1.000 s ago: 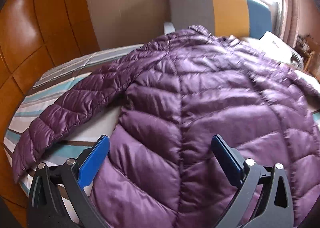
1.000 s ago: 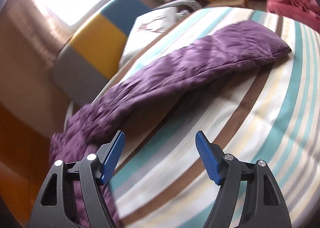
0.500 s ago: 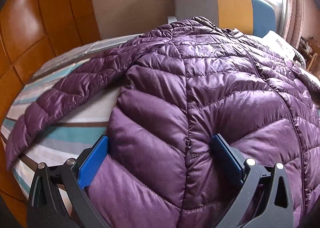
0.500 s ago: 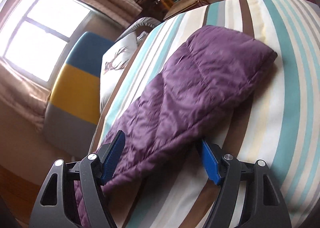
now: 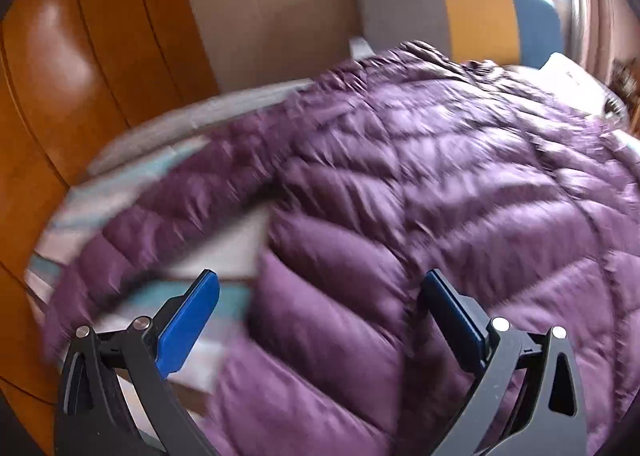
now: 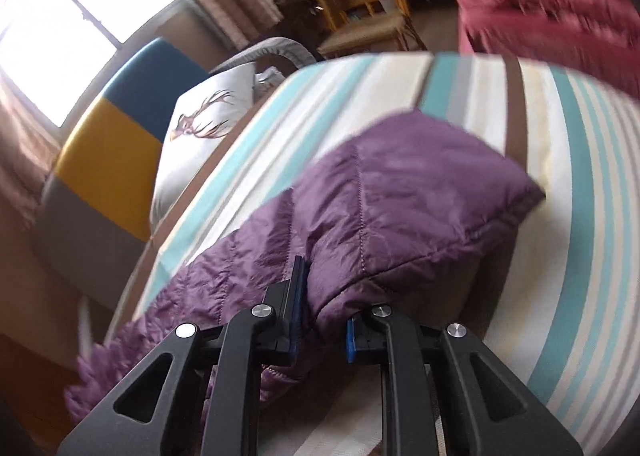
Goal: Fold large clothes
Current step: 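Grasp the purple jacket's sleeve cuff with the right tool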
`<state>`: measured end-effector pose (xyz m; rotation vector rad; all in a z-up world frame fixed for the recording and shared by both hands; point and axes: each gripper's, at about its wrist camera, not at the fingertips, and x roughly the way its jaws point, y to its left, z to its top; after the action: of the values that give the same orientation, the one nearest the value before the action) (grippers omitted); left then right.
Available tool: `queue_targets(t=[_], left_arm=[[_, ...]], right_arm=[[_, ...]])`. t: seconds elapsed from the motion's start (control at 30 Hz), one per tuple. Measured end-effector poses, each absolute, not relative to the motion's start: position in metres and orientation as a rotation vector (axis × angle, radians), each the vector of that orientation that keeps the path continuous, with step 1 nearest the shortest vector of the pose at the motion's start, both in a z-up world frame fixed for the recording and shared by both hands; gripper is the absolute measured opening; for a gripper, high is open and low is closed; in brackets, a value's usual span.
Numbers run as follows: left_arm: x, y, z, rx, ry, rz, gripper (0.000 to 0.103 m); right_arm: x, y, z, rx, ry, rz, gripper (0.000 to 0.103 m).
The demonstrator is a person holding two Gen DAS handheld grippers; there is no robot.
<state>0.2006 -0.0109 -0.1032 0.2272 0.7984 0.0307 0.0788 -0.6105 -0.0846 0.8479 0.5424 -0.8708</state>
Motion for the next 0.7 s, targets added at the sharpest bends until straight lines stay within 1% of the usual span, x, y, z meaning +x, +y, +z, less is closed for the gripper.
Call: queue_targets(t=[0.2, 0.37, 0.53, 0.7], left_arm=[[0.22, -0.001, -0.121, 0.156, 0.874, -0.011, 0.101], [0.22, 0.009, -0.126, 0.075, 0.892, -0.041, 0.101], [0.221, 0.012, -0.128, 0.043, 0.901, -0.058, 0.101], [0.221, 0.013, -0.129, 0.041, 0.9, -0.059, 0.101]], right_arm=[[0.135, -0.56, -0.046, 0.463, 0.599, -0.847, 0.017], [0.188, -0.471, -0.032, 0.115, 0.595, -0.712, 0.016], [0.218, -0.392, -0.035, -0.056, 0.58, -0.572, 0.017], [0.236, -0.328, -0.046, -0.171, 0.607, -0.455, 0.016]])
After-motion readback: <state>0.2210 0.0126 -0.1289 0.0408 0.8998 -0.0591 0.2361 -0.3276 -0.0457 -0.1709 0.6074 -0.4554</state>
